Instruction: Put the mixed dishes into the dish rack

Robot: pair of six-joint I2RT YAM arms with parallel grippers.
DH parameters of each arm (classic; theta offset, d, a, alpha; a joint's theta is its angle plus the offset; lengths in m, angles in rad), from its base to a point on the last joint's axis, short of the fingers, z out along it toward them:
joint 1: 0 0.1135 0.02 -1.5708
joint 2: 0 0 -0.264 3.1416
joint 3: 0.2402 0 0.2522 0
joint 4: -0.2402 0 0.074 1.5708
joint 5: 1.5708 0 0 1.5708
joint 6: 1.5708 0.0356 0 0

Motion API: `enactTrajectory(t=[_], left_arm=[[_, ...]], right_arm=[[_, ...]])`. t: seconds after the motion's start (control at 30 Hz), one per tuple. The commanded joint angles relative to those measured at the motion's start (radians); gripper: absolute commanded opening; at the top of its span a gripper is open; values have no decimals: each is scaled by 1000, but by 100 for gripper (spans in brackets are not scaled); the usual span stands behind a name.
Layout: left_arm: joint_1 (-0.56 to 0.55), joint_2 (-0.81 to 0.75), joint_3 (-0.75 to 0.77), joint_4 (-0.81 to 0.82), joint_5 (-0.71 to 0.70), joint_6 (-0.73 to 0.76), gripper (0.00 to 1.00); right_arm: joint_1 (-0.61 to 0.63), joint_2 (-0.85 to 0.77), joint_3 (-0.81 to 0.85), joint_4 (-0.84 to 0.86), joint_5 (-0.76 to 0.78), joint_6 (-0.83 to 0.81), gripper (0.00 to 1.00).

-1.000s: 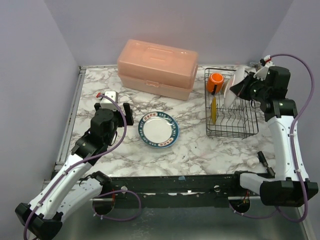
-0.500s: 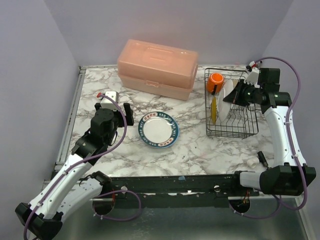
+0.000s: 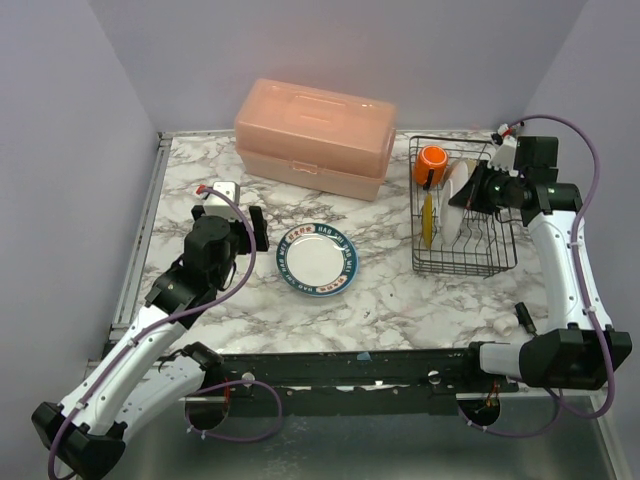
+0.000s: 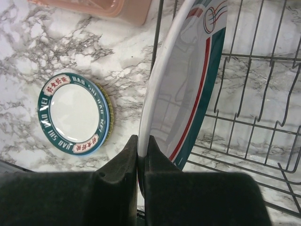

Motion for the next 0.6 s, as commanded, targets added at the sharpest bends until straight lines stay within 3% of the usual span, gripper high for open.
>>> enactTrajectory(t=[0.0, 0.17, 0.37, 0.57], left_arm=[[-5, 11, 24, -8, 24, 3, 85], [-5, 15, 24, -11, 24, 3, 85], [-5, 23, 27, -12, 26, 3, 85], [-5, 33, 30, -13, 30, 3, 85]], right_arm=[[-1, 20, 7, 5, 75, -14, 6], [2, 38, 1, 8, 86, -15, 23], [19, 24, 3, 8, 156, -26, 56], [46, 7, -34, 34, 143, -27, 64]])
